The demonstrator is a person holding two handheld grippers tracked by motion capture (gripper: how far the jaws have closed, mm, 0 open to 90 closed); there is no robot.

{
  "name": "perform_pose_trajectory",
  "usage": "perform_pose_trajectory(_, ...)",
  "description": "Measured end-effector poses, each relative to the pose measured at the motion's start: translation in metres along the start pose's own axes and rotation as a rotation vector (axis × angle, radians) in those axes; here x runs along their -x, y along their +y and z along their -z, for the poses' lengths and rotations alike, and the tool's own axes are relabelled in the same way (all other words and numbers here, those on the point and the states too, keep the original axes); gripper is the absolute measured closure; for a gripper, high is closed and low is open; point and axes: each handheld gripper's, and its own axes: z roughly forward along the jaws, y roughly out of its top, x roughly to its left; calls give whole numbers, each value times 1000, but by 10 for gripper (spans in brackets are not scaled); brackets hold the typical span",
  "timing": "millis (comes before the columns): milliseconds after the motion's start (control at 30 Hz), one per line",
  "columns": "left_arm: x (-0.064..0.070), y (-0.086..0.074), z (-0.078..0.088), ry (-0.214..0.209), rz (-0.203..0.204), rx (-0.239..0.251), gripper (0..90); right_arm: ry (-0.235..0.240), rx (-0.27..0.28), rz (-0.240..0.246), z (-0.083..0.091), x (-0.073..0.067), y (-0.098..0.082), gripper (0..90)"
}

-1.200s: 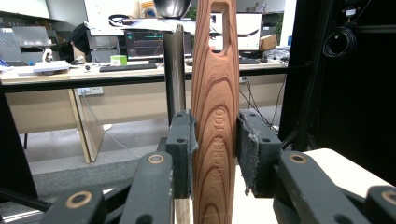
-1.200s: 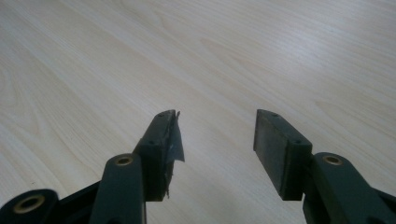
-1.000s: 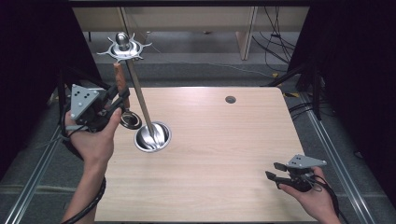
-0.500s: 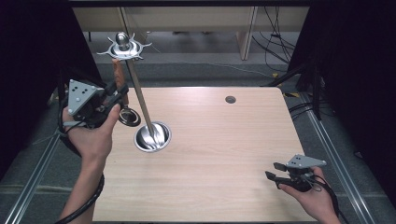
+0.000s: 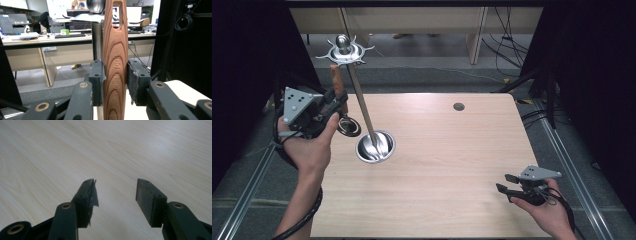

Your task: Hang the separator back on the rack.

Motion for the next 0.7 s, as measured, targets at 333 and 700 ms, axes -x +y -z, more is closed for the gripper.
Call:
perform_pose_trajectory(333, -3, 0, -3, 9, -1, -11, 672, 0, 3, 8, 0, 1, 0, 500)
perform_pose_trajectory(700, -3, 0, -8, 12, -1, -16, 672, -2, 4, 6, 0, 1, 0, 500)
